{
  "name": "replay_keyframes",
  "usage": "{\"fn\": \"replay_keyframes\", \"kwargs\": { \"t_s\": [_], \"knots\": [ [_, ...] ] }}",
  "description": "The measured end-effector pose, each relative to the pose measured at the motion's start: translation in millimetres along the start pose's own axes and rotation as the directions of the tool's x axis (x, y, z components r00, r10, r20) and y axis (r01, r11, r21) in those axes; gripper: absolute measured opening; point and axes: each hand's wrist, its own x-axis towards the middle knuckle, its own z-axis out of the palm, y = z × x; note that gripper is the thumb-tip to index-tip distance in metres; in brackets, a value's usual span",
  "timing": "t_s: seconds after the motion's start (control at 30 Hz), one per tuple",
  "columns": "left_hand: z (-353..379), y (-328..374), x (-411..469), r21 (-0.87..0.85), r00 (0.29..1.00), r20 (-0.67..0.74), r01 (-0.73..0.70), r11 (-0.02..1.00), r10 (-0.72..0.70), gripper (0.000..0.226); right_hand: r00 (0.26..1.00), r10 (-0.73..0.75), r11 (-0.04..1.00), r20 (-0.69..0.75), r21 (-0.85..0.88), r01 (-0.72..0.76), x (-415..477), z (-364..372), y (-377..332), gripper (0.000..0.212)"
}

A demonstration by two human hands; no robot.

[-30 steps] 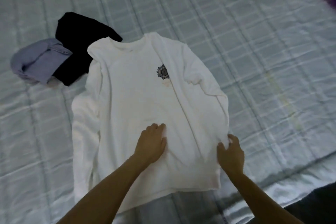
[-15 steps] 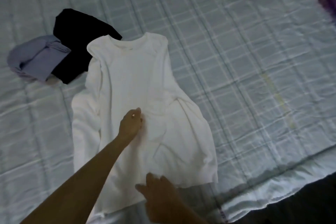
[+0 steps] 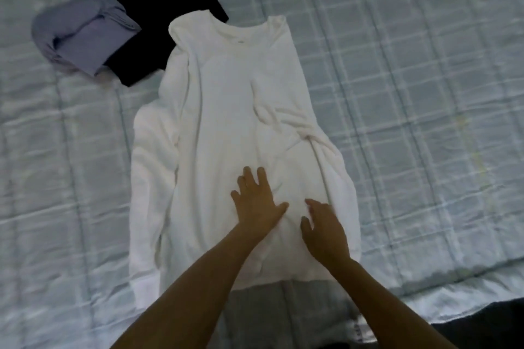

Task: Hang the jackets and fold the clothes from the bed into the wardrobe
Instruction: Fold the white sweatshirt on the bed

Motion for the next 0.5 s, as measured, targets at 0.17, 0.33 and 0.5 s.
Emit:
{"fn": "replay_keyframes", "kwargs": {
  "t_s": [0.17, 0.33, 0.5],
  "knots": [
    [-28.7, -16.1, 16.0, -0.430, 0.985, -0.173, -0.058, 0.901, -0.019, 0.029, 0.990, -0.072, 0.995, 0.119, 0.071, 0.063, -16.0, 14.5, -19.2, 0.036],
    [-64.0, -93.5, 32.5, -0.831, 0.928, 0.037, 0.234, 0.504, -0.370, 0.018, 0.986, -0.082, 0.992, 0.146, 0.107, 0.067, -26.5, 28.0, -22.0, 0.041],
    [-41.2, -113.0, -8.1, -0.550, 0.968, -0.026, 0.194, 0.812, -0.249, 0.059, 0.963, -0.247, 0.966, 0.109, 0.108, 0.236, -33.6, 37.8, -36.3, 0.047]
  ]
}}
